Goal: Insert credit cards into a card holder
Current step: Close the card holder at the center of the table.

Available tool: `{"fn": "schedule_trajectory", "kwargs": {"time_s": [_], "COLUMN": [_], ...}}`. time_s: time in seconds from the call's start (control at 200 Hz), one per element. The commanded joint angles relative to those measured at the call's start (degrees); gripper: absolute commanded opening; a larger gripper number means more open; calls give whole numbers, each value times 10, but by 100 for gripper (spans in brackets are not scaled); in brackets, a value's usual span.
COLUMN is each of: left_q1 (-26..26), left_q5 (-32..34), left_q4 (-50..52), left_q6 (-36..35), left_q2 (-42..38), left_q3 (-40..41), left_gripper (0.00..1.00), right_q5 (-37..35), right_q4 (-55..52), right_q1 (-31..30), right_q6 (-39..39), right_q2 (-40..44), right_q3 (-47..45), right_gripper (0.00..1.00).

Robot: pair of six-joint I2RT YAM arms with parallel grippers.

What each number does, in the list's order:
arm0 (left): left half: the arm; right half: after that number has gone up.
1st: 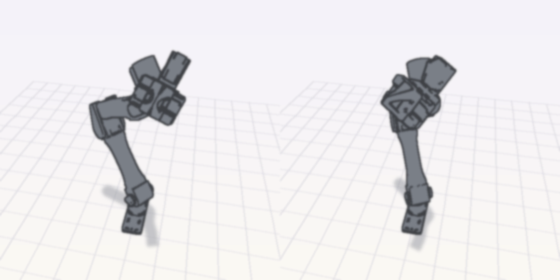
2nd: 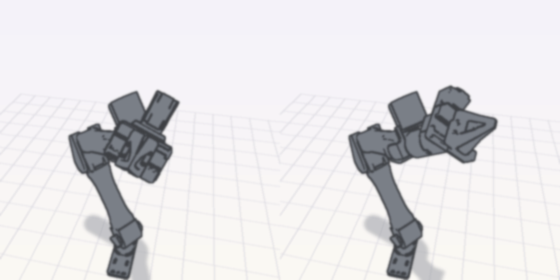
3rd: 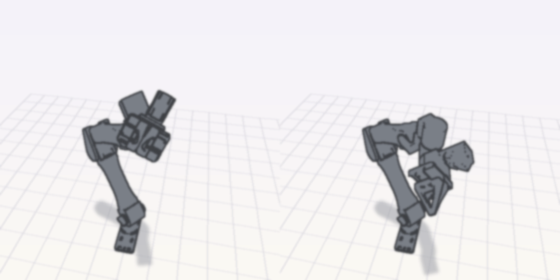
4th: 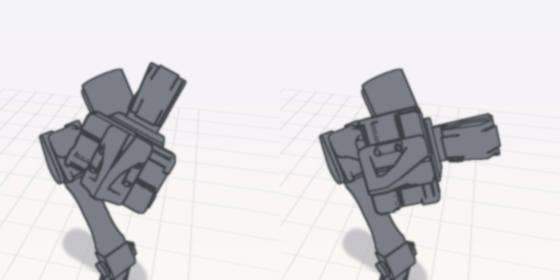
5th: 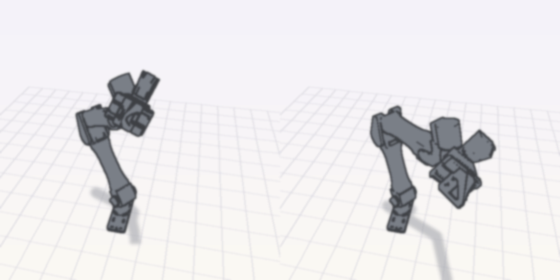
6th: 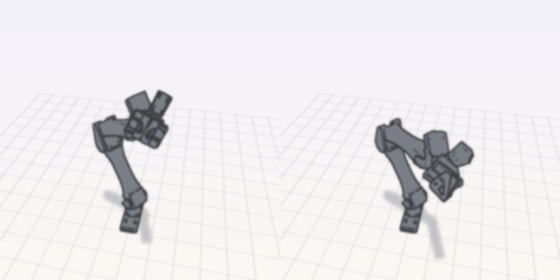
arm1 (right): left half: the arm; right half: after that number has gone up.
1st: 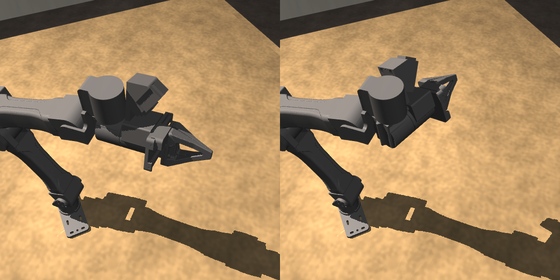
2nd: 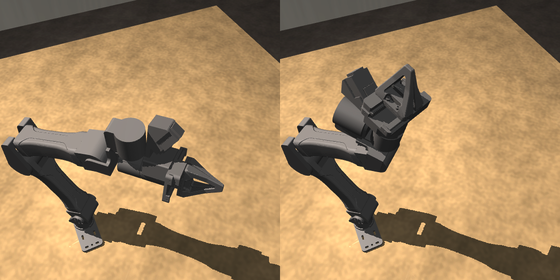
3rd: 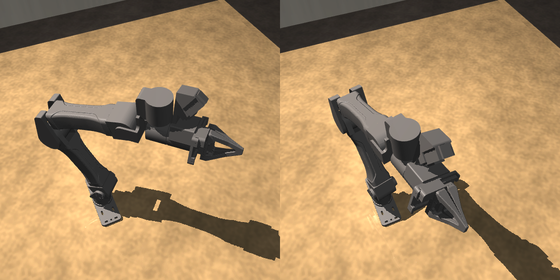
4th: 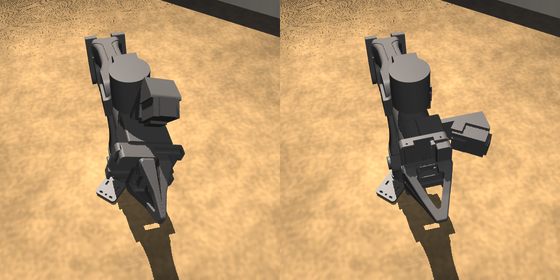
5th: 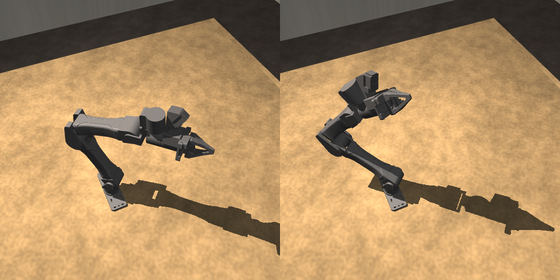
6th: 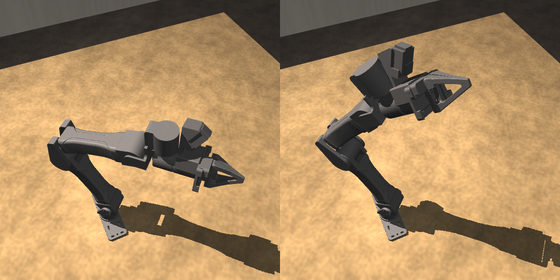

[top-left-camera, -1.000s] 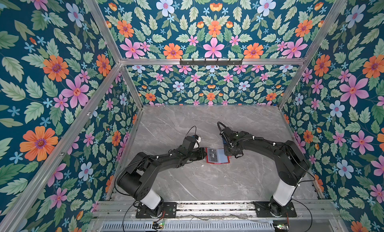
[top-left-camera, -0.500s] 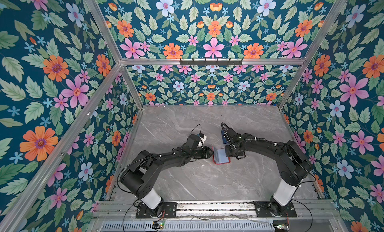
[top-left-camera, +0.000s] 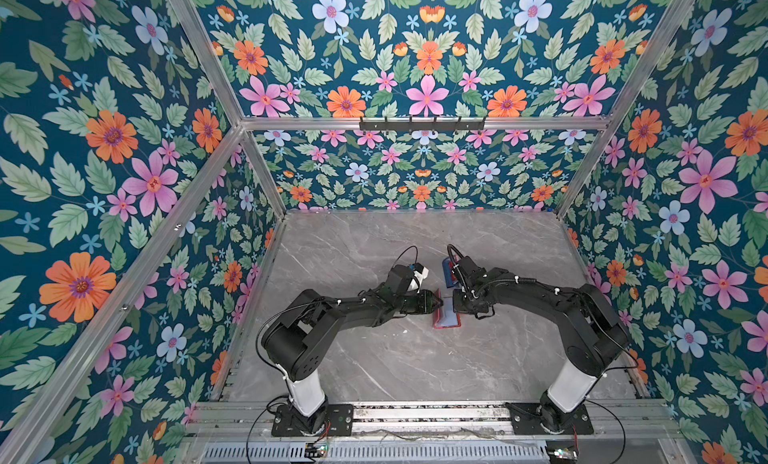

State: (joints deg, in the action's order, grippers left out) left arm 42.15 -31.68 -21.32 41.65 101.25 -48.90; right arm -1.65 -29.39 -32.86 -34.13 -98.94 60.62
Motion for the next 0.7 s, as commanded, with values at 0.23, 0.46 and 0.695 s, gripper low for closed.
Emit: {"fn": "schedule_trajectory", "kwargs": {"time_s": [0.23,0.46,0.695], "left_q1": [11,14,14], "left_q5": [-18,-15,10], "left_q4": [-35,-48,-34], "left_q6": [-1,3,3], "left_q2": [26,45,63], "left_q3": [-19,-18,-18], "left_gripper": [44,47,24], "right_q5": [7,6,-3], "right_q4": [8,6,-1], "right_q1": [10,11,12], "right_q6": [-14,-14,-14], "right_q2": [16,18,24], "right_q3": [-14,-15,-15], "right_gripper": [7,7,6]}}
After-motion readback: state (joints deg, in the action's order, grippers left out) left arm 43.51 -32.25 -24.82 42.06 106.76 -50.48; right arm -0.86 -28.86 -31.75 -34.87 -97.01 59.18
